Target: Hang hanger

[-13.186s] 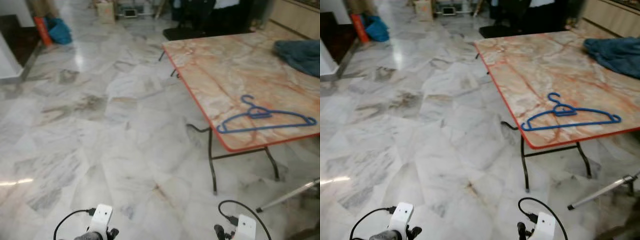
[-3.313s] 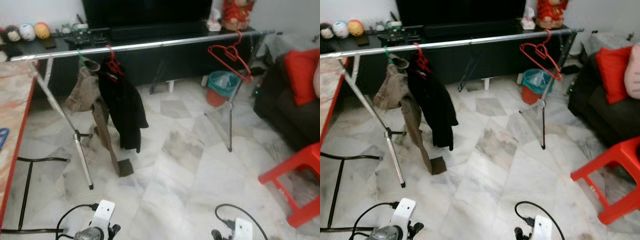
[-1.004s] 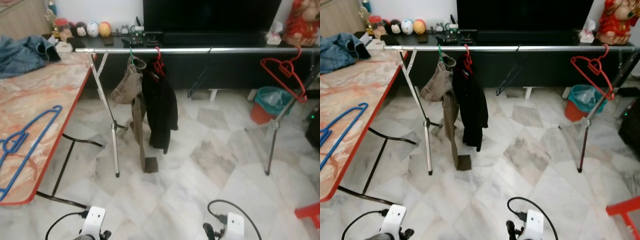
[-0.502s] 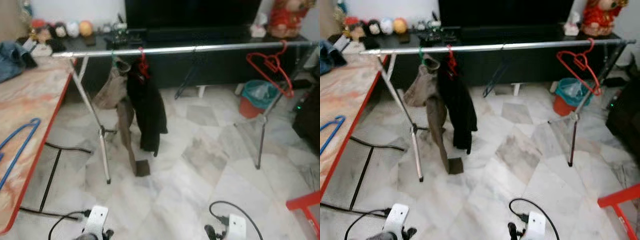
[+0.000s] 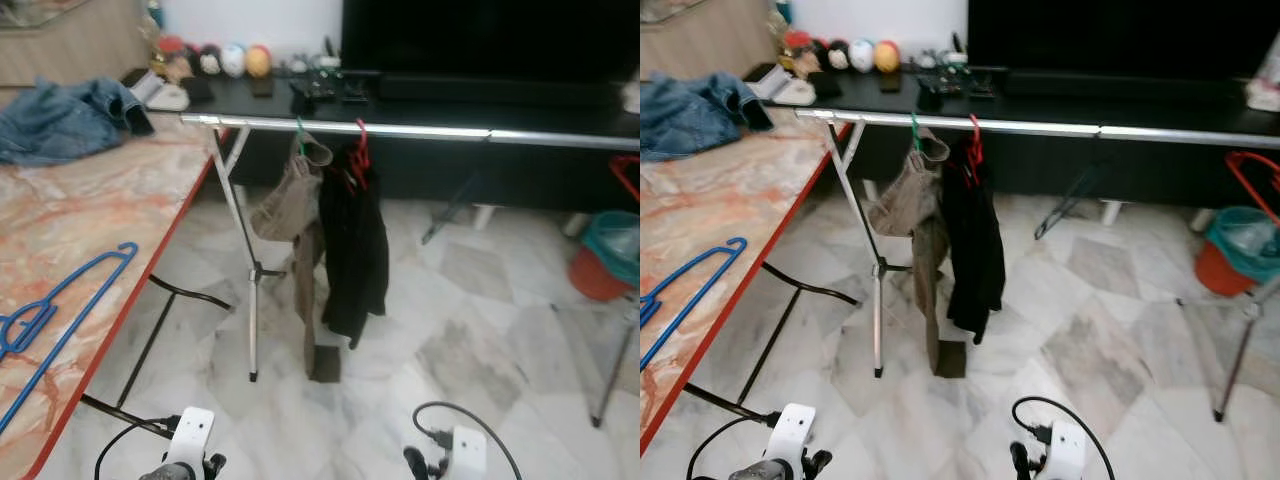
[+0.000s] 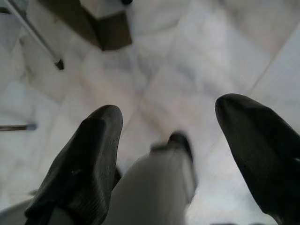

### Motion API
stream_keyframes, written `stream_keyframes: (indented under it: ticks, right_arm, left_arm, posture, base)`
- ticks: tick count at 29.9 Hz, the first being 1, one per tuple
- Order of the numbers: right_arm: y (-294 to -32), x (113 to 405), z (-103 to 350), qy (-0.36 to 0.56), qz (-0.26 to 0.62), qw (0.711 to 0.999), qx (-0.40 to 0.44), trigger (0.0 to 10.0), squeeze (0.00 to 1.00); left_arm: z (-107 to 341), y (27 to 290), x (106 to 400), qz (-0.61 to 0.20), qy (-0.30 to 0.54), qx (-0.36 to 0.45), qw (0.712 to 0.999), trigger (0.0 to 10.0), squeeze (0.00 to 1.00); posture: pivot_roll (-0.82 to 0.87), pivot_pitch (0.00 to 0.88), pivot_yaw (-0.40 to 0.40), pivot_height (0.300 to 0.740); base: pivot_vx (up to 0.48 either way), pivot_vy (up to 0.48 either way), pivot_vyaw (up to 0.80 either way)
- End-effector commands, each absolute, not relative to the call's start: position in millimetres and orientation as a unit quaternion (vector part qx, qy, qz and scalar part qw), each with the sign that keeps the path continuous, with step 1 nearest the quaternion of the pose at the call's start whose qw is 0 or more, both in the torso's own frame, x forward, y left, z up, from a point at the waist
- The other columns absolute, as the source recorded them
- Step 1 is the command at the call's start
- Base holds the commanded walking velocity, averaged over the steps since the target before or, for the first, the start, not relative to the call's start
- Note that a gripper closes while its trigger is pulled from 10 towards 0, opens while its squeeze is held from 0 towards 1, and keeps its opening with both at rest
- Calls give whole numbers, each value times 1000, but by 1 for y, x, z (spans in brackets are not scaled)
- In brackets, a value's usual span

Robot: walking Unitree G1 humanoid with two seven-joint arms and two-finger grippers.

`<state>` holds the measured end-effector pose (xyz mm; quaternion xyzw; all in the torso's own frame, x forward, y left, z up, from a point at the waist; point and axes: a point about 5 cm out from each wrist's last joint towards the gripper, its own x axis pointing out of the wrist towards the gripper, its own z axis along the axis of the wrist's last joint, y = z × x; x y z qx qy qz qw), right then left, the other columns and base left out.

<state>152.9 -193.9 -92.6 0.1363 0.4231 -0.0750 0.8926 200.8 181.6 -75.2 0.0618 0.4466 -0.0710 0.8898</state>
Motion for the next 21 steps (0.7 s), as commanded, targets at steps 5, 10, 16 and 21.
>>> stream_keyframes:
  ticks: [5, 10, 16, 21]
  right_arm:
    - [-185, 160, -91, 415, -66, 895, 149, 10000, 0]
    - [-186, 157, -92, 419, -71, 892, 155, 10000, 0]
    - [-186, 155, -93, 422, -74, 890, 156, 10000, 0]
    - [-187, 156, -93, 422, -73, 890, 155, 10000, 0]
  left_arm:
    - [-75, 197, 198, -55, 452, 71, 888, 10000, 0]
    - [-75, 196, 198, -55, 452, 70, 888, 10000, 0]
    - [-75, 196, 198, -55, 452, 70, 888, 10000, 0]
    - [-75, 196, 198, -56, 452, 70, 887, 10000, 0]
  posture:
    - [-67, 38, -6, 740]
    - [-67, 39, -6, 740]
    - [-67, 39, -6, 740]
    - [-67, 40, -6, 740]
  base:
    - [340, 0, 753]
    - [303, 0, 0]
    - [309, 0, 0]
    - [305, 0, 0]
